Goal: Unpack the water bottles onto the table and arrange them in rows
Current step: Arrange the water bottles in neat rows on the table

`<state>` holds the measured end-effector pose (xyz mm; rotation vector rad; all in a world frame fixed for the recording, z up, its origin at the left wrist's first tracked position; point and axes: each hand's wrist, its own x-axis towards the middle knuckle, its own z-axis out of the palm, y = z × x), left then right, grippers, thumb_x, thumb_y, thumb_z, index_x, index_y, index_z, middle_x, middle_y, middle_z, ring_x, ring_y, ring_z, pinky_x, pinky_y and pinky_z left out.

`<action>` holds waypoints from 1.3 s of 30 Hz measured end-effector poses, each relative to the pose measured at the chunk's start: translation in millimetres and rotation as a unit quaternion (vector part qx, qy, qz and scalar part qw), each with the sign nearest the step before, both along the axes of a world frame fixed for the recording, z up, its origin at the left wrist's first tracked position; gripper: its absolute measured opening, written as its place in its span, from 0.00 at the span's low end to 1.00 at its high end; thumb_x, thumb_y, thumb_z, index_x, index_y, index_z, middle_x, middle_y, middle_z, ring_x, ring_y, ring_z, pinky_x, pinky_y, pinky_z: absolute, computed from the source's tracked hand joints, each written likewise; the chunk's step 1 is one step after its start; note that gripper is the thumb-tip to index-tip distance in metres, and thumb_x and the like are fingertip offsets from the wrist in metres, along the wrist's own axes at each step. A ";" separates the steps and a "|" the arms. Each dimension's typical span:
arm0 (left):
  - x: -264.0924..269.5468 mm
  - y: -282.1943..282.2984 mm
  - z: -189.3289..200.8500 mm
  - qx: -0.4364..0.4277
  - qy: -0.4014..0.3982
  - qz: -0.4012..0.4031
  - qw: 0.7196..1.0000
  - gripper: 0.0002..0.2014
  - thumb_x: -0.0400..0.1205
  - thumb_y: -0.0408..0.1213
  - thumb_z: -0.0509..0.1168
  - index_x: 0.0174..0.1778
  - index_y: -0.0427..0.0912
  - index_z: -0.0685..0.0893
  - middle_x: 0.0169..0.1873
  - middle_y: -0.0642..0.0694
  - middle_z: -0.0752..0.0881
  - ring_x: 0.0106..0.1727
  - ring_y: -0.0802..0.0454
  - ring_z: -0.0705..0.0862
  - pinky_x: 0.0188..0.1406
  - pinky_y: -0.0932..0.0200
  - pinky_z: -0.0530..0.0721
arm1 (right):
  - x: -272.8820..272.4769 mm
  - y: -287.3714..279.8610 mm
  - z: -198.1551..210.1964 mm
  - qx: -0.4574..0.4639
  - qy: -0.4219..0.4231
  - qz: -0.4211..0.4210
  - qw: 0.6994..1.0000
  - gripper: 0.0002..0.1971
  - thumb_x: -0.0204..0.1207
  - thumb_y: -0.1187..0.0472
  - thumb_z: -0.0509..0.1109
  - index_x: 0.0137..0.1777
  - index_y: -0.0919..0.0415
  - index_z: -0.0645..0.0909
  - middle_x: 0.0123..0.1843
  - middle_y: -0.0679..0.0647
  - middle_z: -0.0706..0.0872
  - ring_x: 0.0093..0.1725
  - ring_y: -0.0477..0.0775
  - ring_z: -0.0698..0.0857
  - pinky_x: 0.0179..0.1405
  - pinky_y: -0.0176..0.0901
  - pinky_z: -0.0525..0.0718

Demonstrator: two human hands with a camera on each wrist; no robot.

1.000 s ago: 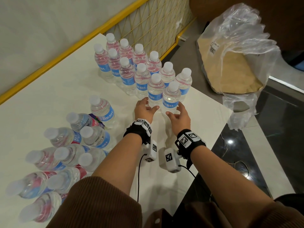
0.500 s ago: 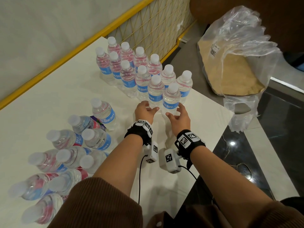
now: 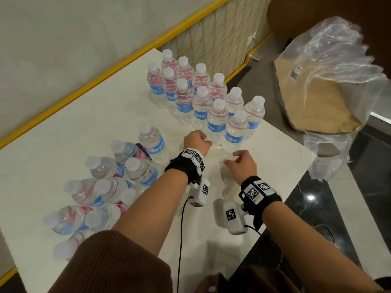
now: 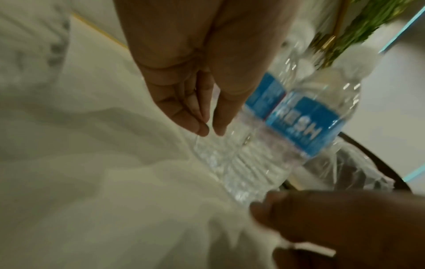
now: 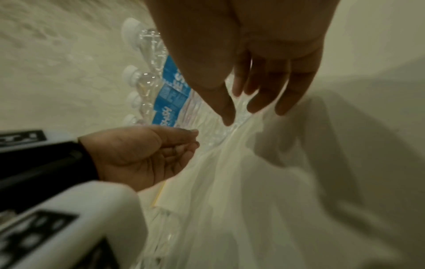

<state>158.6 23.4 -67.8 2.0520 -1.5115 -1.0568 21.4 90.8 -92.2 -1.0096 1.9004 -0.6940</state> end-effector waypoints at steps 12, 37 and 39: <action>80.9 3.8 111.1 -0.088 -0.200 0.038 0.975 0.12 0.79 0.38 0.67 0.58 0.45 0.83 0.66 0.41 0.74 0.70 0.41 0.72 0.64 0.49 0.77 | 133.2 22.7 38.1 -0.084 -0.039 0.394 0.915 0.26 0.70 0.58 0.74 0.68 0.59 0.73 0.64 0.60 0.79 0.62 0.59 0.80 0.63 0.50 0.78; 106.2 -25.6 129.7 0.088 -0.275 -0.183 0.940 0.21 0.79 0.43 0.67 0.26 0.47 0.63 0.23 0.53 0.68 0.23 0.59 0.66 0.14 0.71 0.66 | 113.6 11.6 28.6 -0.131 -0.055 0.329 0.934 0.29 0.78 0.62 0.69 0.77 0.52 0.65 0.68 0.55 0.78 0.66 0.54 0.79 0.62 0.40 0.74; 101.0 -34.7 129.3 0.090 -0.285 -0.199 0.933 0.21 0.79 0.43 0.66 0.26 0.48 0.61 0.24 0.52 0.66 0.23 0.58 0.64 0.16 0.69 0.65 | 104.6 5.4 23.0 -0.147 -0.047 0.295 0.943 0.29 0.78 0.61 0.70 0.77 0.53 0.65 0.69 0.55 0.78 0.66 0.54 0.79 0.64 0.43 0.76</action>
